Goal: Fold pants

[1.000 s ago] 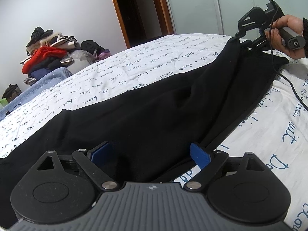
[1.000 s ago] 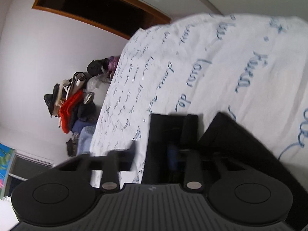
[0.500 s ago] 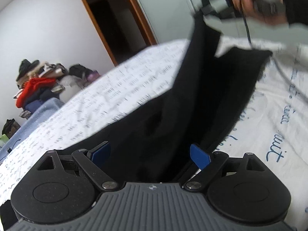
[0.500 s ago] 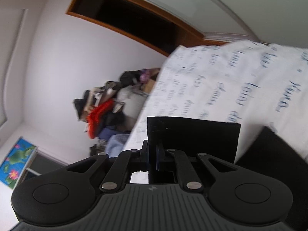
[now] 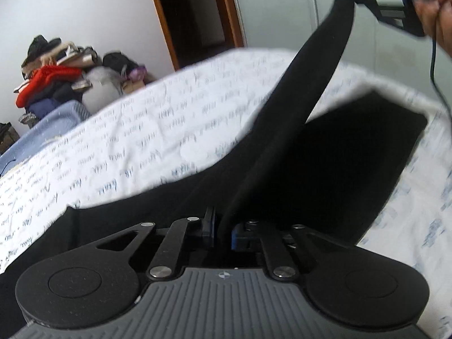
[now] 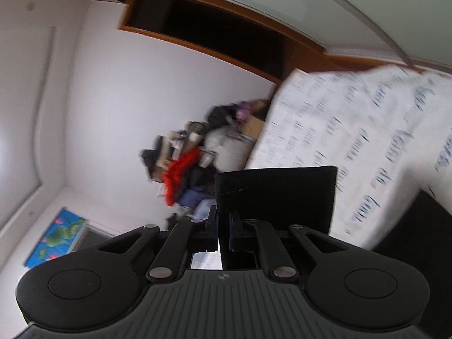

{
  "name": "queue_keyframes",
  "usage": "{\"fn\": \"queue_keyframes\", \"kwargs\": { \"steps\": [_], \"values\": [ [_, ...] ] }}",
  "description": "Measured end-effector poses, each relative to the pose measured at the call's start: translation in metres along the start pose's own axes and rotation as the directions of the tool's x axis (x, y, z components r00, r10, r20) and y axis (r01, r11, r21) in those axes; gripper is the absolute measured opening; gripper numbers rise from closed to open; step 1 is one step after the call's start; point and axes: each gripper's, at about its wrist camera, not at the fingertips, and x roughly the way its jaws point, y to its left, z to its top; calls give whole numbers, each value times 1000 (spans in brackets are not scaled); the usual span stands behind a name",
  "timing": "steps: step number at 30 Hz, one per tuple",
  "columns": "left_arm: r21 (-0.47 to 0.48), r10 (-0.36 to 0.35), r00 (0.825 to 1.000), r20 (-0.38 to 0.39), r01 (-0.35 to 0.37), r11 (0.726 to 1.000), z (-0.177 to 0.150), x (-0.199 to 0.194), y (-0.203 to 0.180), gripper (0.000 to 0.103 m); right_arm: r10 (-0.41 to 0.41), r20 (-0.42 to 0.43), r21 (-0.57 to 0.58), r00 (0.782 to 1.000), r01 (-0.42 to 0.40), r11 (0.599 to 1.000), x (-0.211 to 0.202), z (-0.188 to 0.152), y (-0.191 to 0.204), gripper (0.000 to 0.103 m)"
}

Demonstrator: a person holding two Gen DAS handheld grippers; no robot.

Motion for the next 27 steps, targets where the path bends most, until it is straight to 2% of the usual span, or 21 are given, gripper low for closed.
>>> {"fn": "queue_keyframes", "kwargs": {
  "steps": [1,3,5,7,8,9,11,14,20,23,25,26,27],
  "values": [
    [-3,-22,1000,6,22,1000,-1,-5,-1,10,9,12,-2,1000,-9,1000,-11,0,-2,6],
    [10,-67,998,-24,67,998,-10,-4,-5,10,-39,30,27,999,38,999,-38,-8,-26,6],
    [23,-102,990,-93,104,994,-25,9,-12,11,-187,20,106,982,184,977,-65,-21,-74,6],
    [55,-92,992,-88,97,994,-33,11,-19,10,-330,-23,203,944,328,923,-84,-34,-128,6],
    [66,-91,992,-92,97,993,-31,10,-20,10,-317,-34,242,948,316,918,-92,-41,-147,4],
    [54,-100,991,-95,105,993,-27,10,-18,9,-270,-6,246,963,263,933,-99,-46,-151,2],
    [10,-122,989,-86,123,992,-20,7,-9,9,-290,1,199,957,284,938,-101,-46,-139,6],
    [-17,-128,989,-74,127,992,-18,0,-7,10,-269,-5,191,963,265,945,-94,-41,-133,6],
    [3,-127,991,-41,128,992,-16,-18,-6,10,-209,22,182,978,202,962,-103,-37,-117,6],
    [18,-152,986,-72,154,988,-25,-14,-9,14,-263,16,156,965,258,954,-116,-44,-118,6],
    [4,-156,980,-122,158,987,-33,2,-12,18,-301,-8,198,953,297,934,-114,-47,-139,4],
    [5,-150,983,-109,151,988,-36,3,-15,22,-288,-6,214,958,282,935,-114,-48,-147,2],
    [19,-148,984,-100,151,988,-35,-1,-17,20,-286,3,203,958,279,939,-114,-48,-144,2]
  ]
}}
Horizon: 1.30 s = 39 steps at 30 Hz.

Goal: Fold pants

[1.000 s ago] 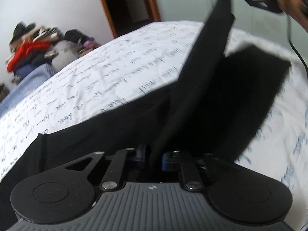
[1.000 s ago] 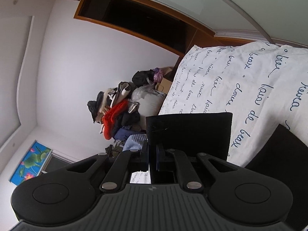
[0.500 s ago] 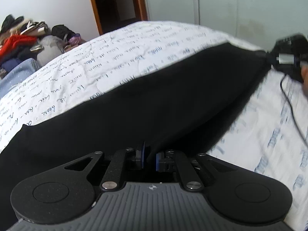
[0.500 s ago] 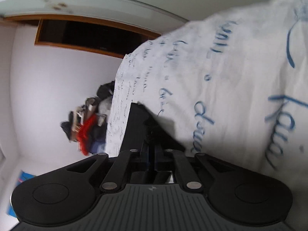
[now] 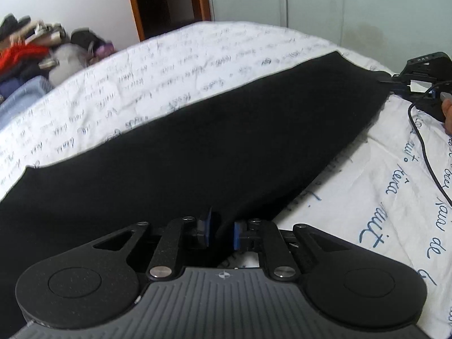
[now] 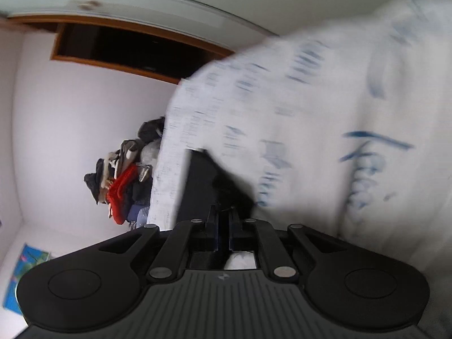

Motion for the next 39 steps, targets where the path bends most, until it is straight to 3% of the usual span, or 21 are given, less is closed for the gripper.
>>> {"fn": "queue_keyframes", "kwargs": {
  "steps": [2,3,6,9,12,14,16,18,20,22,24,25,26,29,32,36,39],
  "values": [
    [-3,-20,999,28,21,1000,2,-10,-1,28,-6,9,-29,1000,6,1000,-3,-3,10,7],
    [-13,-31,998,53,32,999,2,-15,0,40,-9,13,-36,1000,10,999,-5,-4,13,8],
    [-32,-23,992,127,27,999,-6,-34,4,64,-10,4,7,1000,10,1000,-8,0,5,8],
    [-67,-5,976,217,20,998,-24,-61,14,69,-10,81,38,997,7,999,-28,-2,-1,10],
    [-133,105,941,322,-65,989,-53,-85,30,82,-63,213,-13,975,67,998,-51,-7,8,14],
    [-196,238,894,381,-174,965,-75,-93,41,90,-40,248,-49,968,53,997,-52,-10,24,14],
    [-255,351,857,378,-269,929,-91,-93,53,94,24,212,-119,977,1,993,-39,-17,51,14],
    [-341,410,845,343,-295,893,-105,-89,68,94,83,85,-207,993,-63,976,-5,-32,87,14],
    [-457,444,845,299,-282,844,-119,-83,84,94,100,-114,-287,988,-129,949,46,-57,127,20],
    [-557,438,867,240,-247,793,-123,-78,103,95,102,-310,-351,945,-214,912,102,-92,165,45],
    [-609,387,908,161,-218,762,-122,-68,121,101,72,-500,-384,863,-295,875,162,-137,200,57],
    [-620,362,924,121,-215,755,-120,-61,127,101,53,-585,-387,809,-335,859,191,-159,215,57],
    [-624,357,927,114,-212,752,-120,-61,130,101,20,-662,-389,749,-367,845,221,-183,229,57],
    [-612,349,929,123,-206,764,-119,-62,128,102,-98,-772,-427,628,-398,812,292,-244,260,57],
    [-631,335,932,138,-179,755,-124,-67,133,102,-197,-796,-488,573,-415,768,339,-287,280,57],
    [-661,317,932,173,-128,739,-130,-72,139,102,-288,-783,-553,551,-406,727,373,-313,291,57],
    [-674,309,932,187,-106,731,-133,-70,139,102,-310,-782,-566,540,-409,716,382,-315,294,57]
  ]
}}
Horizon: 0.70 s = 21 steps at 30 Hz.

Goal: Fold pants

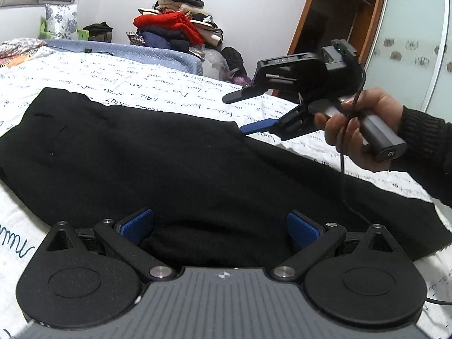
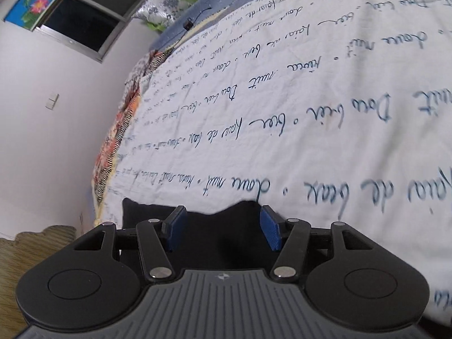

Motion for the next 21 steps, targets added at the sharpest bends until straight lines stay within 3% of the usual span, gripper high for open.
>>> {"fn": "queue_keyframes", "kwargs": {
  "steps": [5,10,14,15,16,18,21],
  "values": [
    [-27,-20,1000,6,20,999,-2,-4,3,102,-5,-2,-11,1000,5,1000,-4,0,1,57],
    [-46,-32,999,12,32,998,-3,-4,8,102,72,-74,-32,995,-75,997,3,-1,8,57],
    [-51,-35,999,14,36,998,-3,-5,7,102,50,-132,-51,990,-57,997,17,-4,12,55],
    [-52,-35,999,14,36,998,-3,-5,8,102,30,-119,-63,992,-38,997,19,-5,12,44],
    [-54,-36,999,15,37,998,-2,-5,8,102,-8,-106,-84,994,-1,996,21,-5,13,24],
    [-57,-38,999,16,39,998,-3,-6,9,102,-83,-90,-130,992,71,989,25,-5,14,7],
    [-63,-40,999,19,41,997,-2,-5,11,102,-56,-56,-157,997,47,986,13,-1,24,7]
  ]
}}
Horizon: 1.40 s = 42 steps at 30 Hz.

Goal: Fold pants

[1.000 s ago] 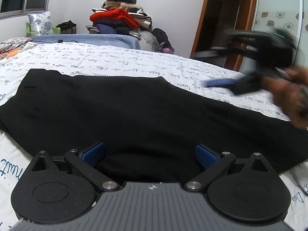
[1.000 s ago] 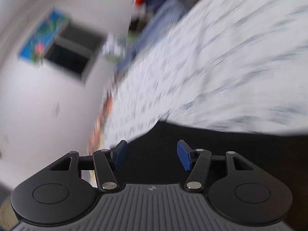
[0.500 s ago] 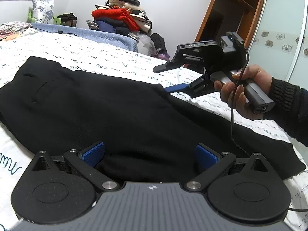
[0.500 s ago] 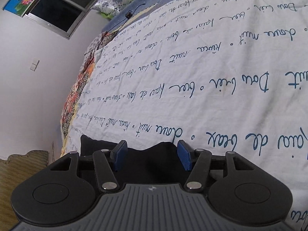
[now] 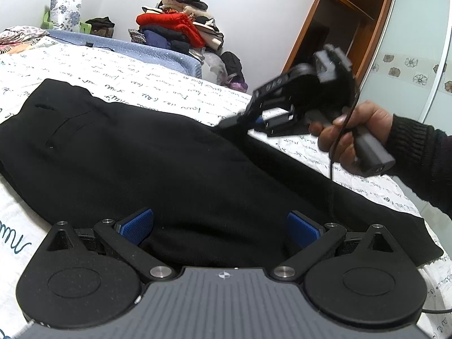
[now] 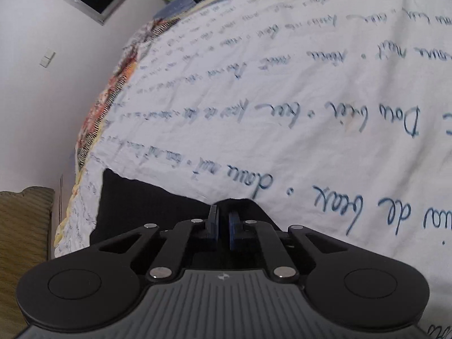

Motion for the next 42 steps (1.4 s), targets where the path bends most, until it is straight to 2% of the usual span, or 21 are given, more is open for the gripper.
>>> {"fn": "queue_keyframes", "kwargs": {
  "steps": [1,3,8,12,14,17,21,25,28,30,32,34,36,38,40,42],
  "values": [
    [-1,0,1000,0,0,1000,0,0,1,102,11,8,-7,1000,-11,1000,-4,3,3,7],
    [-1,1,1000,-1,-1,1000,0,0,1,102,-16,19,-26,1000,16,1000,-6,7,5,7],
    [0,2,1000,-1,-2,1000,0,0,1,102,-86,23,36,996,85,996,13,4,-21,6],
    [-1,2,1000,-1,-2,1000,0,0,1,102,-58,78,126,995,48,991,11,-6,-32,5],
    [-1,1,1000,-1,-1,1000,0,0,1,102,-52,131,178,990,28,984,-8,-9,-33,6],
    [-3,0,1000,-1,0,1000,0,0,1,102,-55,249,207,967,2,978,-51,-26,-29,8],
    [-13,5,1000,15,-4,1000,0,-4,3,102,-1,312,196,950,-63,979,-96,-81,-18,8],
    [13,46,999,-13,-46,999,5,-6,-3,102,55,243,202,968,-106,974,-93,-138,-5,9],
    [105,101,993,-63,-94,990,7,-8,-15,101,-1,168,115,986,-18,993,-71,-146,13,9],
    [151,117,992,-55,-108,983,6,-13,-20,102,-20,154,83,988,7,996,-58,-135,23,9],
    [198,157,986,-52,-144,970,2,-13,-26,101,3,152,79,988,-15,997,-45,-115,25,9],
    [229,185,981,-56,-167,959,2,-12,-30,102,-17,149,78,989,5,997,-31,-94,30,9],
    [273,210,975,-76,-183,945,1,-6,-29,103,-52,105,77,993,44,996,-14,-78,29,9],
    [316,238,962,-134,-186,930,-5,7,-24,103,-108,20,90,994,106,990,9,-67,19,11],
    [293,227,963,-145,-177,939,-4,5,-19,103,-44,48,168,998,35,985,12,-64,-2,8],
    [301,235,962,-141,-185,936,-7,3,-20,103,12,81,288,997,-35,957,10,-64,-24,8]
  ]
}}
